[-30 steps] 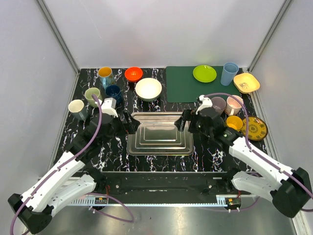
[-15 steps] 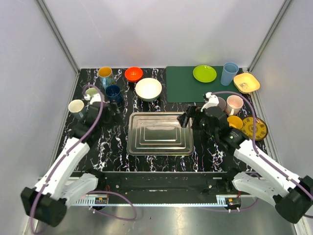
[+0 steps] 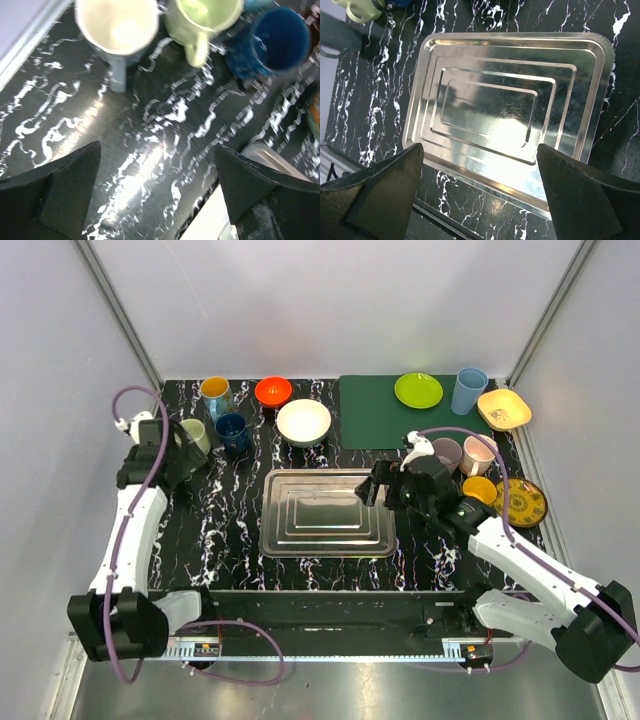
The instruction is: Turn the mug right side up
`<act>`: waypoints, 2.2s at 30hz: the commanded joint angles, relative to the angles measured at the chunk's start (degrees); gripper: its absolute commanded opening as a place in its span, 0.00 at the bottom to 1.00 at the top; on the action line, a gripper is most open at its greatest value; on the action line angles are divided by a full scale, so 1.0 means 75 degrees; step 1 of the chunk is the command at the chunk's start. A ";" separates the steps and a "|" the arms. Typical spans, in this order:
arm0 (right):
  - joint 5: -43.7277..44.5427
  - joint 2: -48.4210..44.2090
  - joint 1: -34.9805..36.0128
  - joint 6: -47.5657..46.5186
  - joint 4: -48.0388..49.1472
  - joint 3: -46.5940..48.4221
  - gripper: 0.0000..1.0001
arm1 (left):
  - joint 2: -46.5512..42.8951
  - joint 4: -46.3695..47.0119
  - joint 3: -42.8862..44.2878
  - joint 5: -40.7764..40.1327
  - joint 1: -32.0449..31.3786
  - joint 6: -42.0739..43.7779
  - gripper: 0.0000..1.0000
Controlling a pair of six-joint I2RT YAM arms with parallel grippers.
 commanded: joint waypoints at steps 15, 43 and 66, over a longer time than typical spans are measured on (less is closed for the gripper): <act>-0.0659 0.0330 -0.0005 -0.0242 0.0015 0.0035 1.00 | 0.2741 0.1367 0.0588 0.0667 0.1935 0.1362 0.88; -0.0776 0.0799 -0.0005 -0.0183 0.0062 -0.0023 1.00 | 0.3797 0.1578 0.1081 0.1159 0.2510 0.1328 0.39; -0.0940 0.0611 -0.0016 -0.0078 -0.0055 0.0386 1.00 | 0.0495 0.0770 0.0741 0.0855 0.1036 0.0332 0.00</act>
